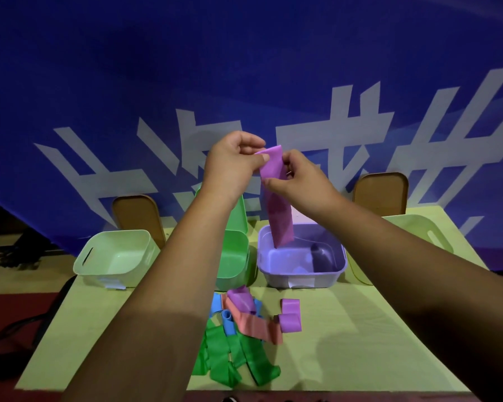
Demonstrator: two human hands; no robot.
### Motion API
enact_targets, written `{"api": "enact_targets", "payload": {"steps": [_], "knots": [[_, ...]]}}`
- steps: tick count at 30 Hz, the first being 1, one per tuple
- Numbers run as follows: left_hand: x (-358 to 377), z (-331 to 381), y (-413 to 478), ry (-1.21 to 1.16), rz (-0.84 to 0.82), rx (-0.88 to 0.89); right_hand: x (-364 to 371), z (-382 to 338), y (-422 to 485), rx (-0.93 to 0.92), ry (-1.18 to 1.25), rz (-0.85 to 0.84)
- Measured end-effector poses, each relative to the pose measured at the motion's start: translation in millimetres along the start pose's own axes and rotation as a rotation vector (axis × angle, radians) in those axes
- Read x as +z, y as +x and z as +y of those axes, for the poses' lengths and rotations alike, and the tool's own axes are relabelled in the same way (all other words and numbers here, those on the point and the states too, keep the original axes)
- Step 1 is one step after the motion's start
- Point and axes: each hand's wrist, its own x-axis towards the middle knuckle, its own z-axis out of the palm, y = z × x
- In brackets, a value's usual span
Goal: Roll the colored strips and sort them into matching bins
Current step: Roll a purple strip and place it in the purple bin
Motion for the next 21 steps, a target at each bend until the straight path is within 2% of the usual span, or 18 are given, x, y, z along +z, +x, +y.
{"api": "enact_targets", "payload": {"steps": [7, 11, 17, 21], "knots": [[-3, -2, 2, -0.068, 0.008, 0.01, -5, -4, 6, 0.026, 0.085, 0.066], [-4, -3, 1, -0.121, -0.04, 0.006, -6, -7, 8, 0.064, 0.138, 0.083], [-1, 0, 2, -0.124, 0.005, -0.043, -6, -9, 8, 0.078, 0.221, 0.055], [-3, 1, 5, -0.114, -0.014, -0.03, -8, -12, 9, 0.061, 0.365, 0.037]]}}
